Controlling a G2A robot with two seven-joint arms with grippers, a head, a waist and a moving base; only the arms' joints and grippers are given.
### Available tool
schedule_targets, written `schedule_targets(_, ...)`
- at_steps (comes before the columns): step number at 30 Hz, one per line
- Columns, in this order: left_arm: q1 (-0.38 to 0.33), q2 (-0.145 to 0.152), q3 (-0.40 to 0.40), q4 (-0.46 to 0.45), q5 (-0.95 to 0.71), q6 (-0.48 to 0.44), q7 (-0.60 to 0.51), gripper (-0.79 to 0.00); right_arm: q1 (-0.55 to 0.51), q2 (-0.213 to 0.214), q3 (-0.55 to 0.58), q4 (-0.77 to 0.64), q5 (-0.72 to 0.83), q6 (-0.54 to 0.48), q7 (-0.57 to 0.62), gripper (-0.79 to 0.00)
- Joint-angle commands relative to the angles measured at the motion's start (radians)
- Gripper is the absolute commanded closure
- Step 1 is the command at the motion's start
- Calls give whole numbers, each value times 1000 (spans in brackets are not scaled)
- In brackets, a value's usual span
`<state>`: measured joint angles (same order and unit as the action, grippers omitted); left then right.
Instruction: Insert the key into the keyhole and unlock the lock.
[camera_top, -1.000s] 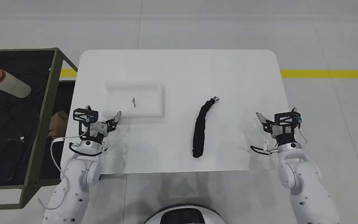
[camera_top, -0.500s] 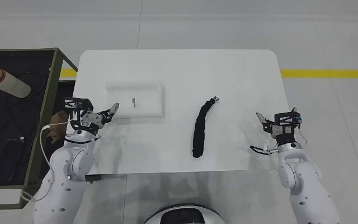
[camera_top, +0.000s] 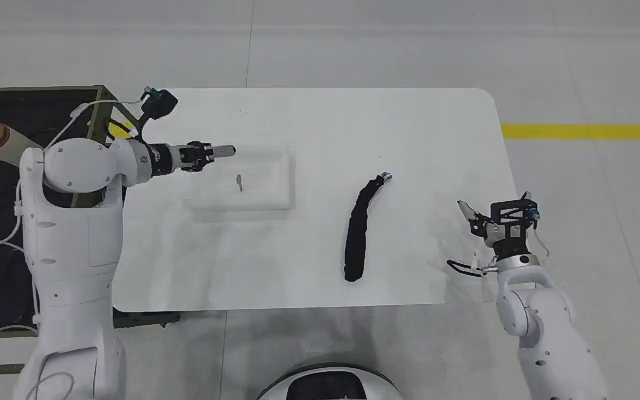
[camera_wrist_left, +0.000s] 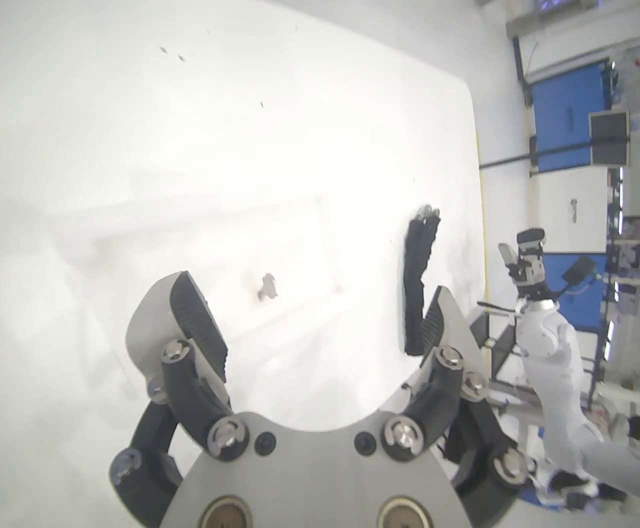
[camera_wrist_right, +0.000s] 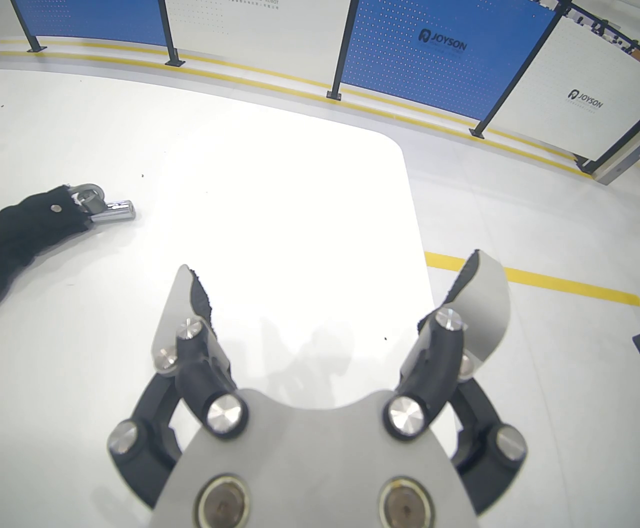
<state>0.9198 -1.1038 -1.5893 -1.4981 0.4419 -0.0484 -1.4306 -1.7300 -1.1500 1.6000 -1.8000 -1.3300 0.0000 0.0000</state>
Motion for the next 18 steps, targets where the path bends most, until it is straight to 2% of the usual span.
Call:
schedule_targets(1,-72,0,65,93,16,2,-92,-757,0,0,0,0,0,0,0,-785)
schedule_targets(5,-169,-5,197,270,-10,-20,-105,-745,0,0,0,0,0,0,0,-785)
schedule_targets(6,-188,-4,227,295,11,-36,-105,-785,0,0,0,0,0,0,0,-785)
schedule_targets(8,-214,-3,257,326,16,-52,-105,-785,0,0,0,0,0,0,0,-785)
schedule_targets(18,-215,-4,262,332,7,-54,-105,-785,0,0,0,0,0,0,0,-785)
